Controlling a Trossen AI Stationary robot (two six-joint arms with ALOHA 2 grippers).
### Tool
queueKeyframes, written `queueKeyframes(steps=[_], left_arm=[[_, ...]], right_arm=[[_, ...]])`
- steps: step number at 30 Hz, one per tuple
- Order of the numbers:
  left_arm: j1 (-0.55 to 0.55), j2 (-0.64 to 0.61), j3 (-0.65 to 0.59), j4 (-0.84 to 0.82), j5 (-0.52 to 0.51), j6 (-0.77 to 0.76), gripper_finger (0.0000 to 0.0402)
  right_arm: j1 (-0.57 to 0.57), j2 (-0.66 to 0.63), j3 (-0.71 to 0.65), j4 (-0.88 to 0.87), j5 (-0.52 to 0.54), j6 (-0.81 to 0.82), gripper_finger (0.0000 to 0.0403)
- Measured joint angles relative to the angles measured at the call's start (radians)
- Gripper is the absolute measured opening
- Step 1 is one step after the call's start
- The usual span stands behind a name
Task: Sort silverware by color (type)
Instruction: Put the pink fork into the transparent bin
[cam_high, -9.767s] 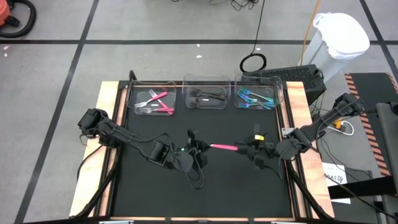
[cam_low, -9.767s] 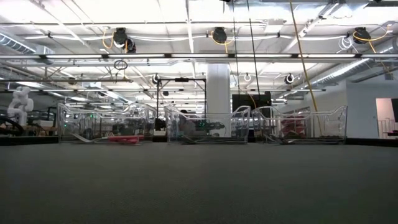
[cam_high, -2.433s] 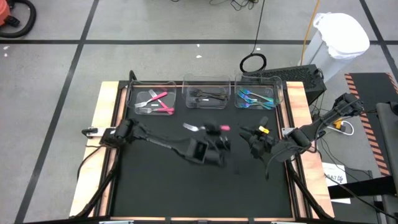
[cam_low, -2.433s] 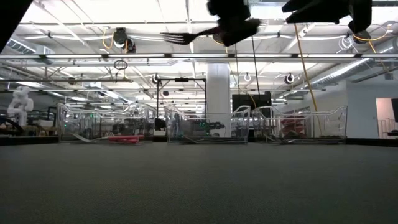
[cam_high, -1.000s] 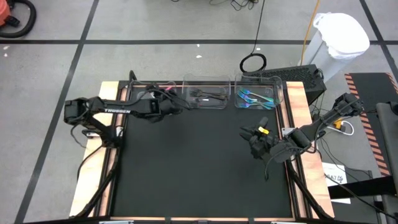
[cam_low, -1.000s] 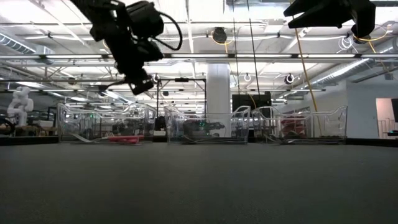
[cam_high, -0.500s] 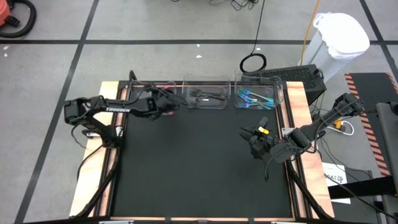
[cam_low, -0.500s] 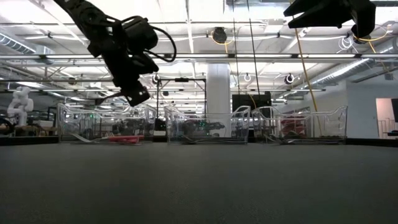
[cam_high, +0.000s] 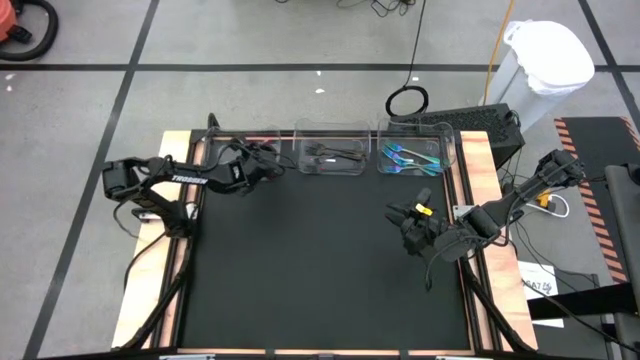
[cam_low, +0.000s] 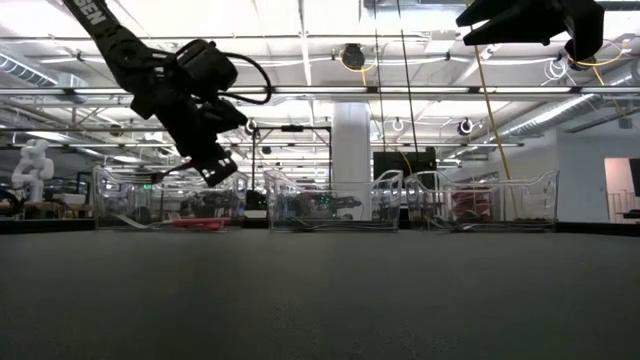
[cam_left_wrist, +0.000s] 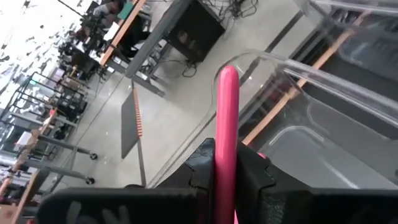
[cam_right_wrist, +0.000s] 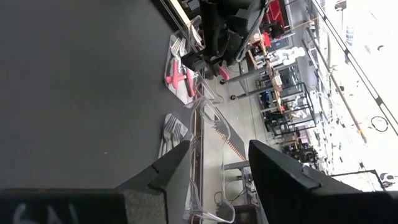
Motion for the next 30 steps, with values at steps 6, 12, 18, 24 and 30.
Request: queueKeyframes(steps=[6,12,18,24,30], left_arm=[[-0.005,0.001,-0.001,0.023,0.0,0.084,0.0035],[-0.007,0.001,0.0,0.041,0.0,0.183,0.0035],[0.04,0.001,0.0,0.053,0.116,0.304,0.0035],[0.134,0.001,0.0,0.052,0.209,0.281,0.0035],[0.139,0.001,0.0,0.041,0.214,0.28,0.0044]], right_arm=[[0.0,0.0,0.0,0.0,0.0,0.0,0.016],[0.0,0.0,0.0,0.0,0.0,0.0,0.016],[0.0,0.0,0.0,0.0,-0.001,0.0,0.016],[0.0,0.0,0.0,0.0,-0.001,0.011,0.016],[0.0,0.0,0.0,0.0,-0.001,0.011,0.016]])
